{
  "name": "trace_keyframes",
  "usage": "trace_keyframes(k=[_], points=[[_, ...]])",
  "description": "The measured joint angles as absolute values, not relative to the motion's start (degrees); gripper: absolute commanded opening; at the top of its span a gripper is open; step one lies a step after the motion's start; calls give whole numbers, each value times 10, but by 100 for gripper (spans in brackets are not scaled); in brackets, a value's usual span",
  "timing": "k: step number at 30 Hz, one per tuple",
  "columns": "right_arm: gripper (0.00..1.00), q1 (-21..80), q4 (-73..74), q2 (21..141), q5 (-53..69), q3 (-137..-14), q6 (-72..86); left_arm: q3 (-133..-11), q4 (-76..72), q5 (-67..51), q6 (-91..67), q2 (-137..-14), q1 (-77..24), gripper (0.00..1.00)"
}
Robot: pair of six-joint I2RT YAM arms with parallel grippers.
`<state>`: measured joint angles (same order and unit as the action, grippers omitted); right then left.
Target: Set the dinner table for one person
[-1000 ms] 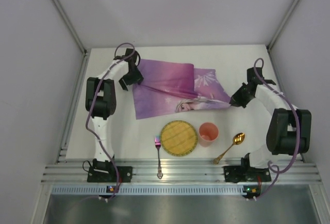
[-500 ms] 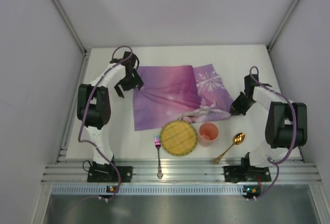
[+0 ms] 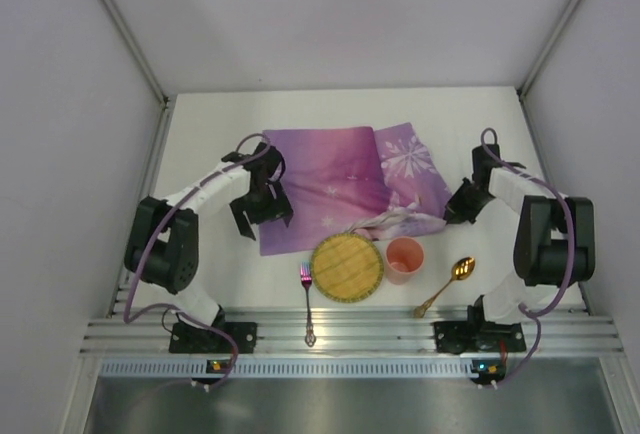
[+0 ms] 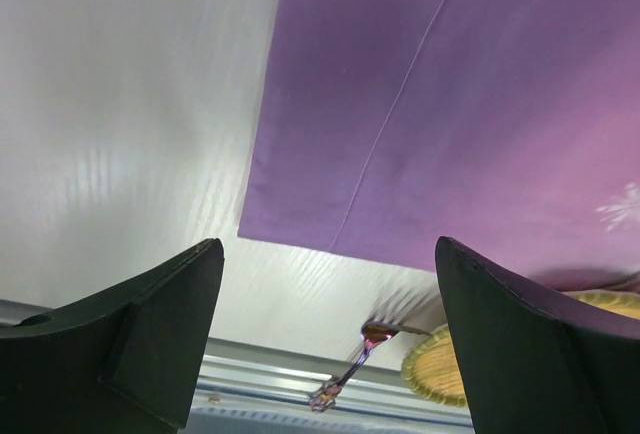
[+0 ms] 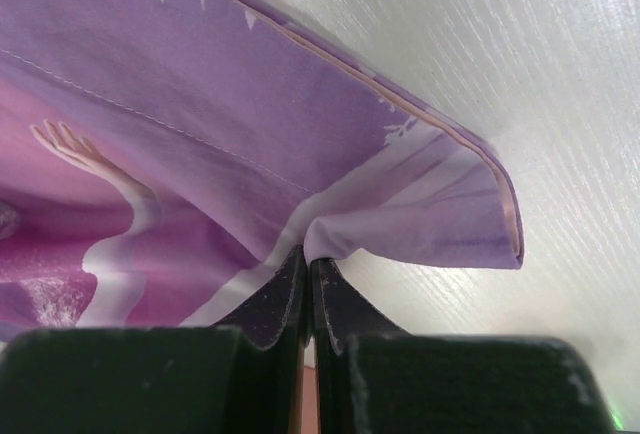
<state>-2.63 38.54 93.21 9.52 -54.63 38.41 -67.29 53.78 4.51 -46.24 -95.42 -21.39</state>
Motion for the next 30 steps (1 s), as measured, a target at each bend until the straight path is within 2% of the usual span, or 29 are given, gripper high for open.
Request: trace_keyframes(k=[9, 12, 13, 16, 17, 18, 19, 24, 26, 30], points=[[0, -25, 381, 955, 103, -548, 376, -623, 525, 6, -463, -1015, -238, 87], [0, -25, 379, 959, 106, -550, 376, -632, 524, -1, -454, -1025, -238, 78], [0, -25, 380, 961, 107, -553, 375, -637, 527, -3, -450, -1030, -238, 73], [0, -24, 379, 972, 110, -564, 375, -659, 529, -19, -440, -1052, -238, 39], [0, -24, 379, 977, 111, -569, 375, -670, 530, -23, -438, -1061, -239, 17], [0, -24, 379, 984, 114, -577, 375, -684, 534, -26, -437, -1072, -242, 4], [0, -24, 380, 995, 118, -590, 376, -700, 536, -26, -432, -1083, -245, 0], [0, -24, 384, 1065, 141, -680, 376, -830, 586, 0, -407, -1165, -232, 0], [0, -24, 391, 1120, 161, -762, 376, -929, 589, 17, -400, -1221, -219, 0], [0, -24, 406, 1238, 212, -1001, 391, -1226, 600, 29, -392, -1362, -183, 0]])
